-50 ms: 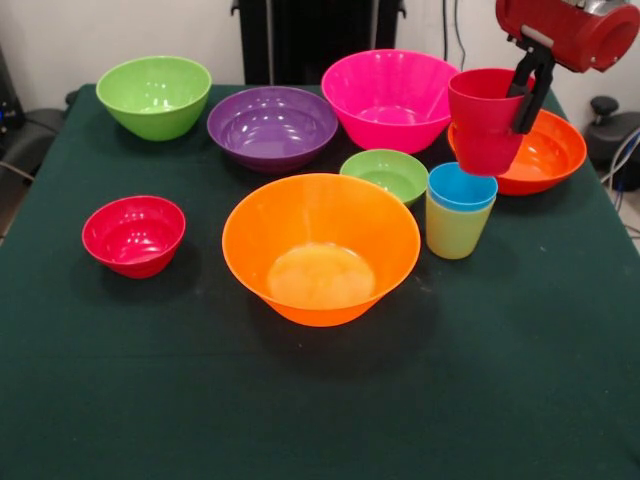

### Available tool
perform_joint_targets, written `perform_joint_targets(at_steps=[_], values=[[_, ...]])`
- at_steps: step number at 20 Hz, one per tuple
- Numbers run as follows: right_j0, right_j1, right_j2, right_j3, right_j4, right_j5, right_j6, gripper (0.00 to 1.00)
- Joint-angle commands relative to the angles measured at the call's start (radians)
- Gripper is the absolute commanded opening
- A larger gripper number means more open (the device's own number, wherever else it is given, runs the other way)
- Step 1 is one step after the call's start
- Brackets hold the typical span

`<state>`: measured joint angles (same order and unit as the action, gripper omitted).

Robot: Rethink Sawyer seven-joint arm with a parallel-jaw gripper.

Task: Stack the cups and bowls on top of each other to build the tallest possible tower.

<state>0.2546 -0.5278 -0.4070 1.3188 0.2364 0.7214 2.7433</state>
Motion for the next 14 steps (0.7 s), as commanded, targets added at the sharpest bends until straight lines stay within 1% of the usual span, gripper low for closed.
perform_joint_targets(at_steps=[1, 9, 14], values=[[-0.037, -0.002, 0.141, 0.11, -0.104, -0.053, -0.143, 0.0], [-0.056, -0.011, 0.164, 0.13, -0.113, -0.083, -0.158, 0.0], [-0.062, -0.011, 0.175, 0.128, -0.135, -0.093, -0.142, 0.0]])
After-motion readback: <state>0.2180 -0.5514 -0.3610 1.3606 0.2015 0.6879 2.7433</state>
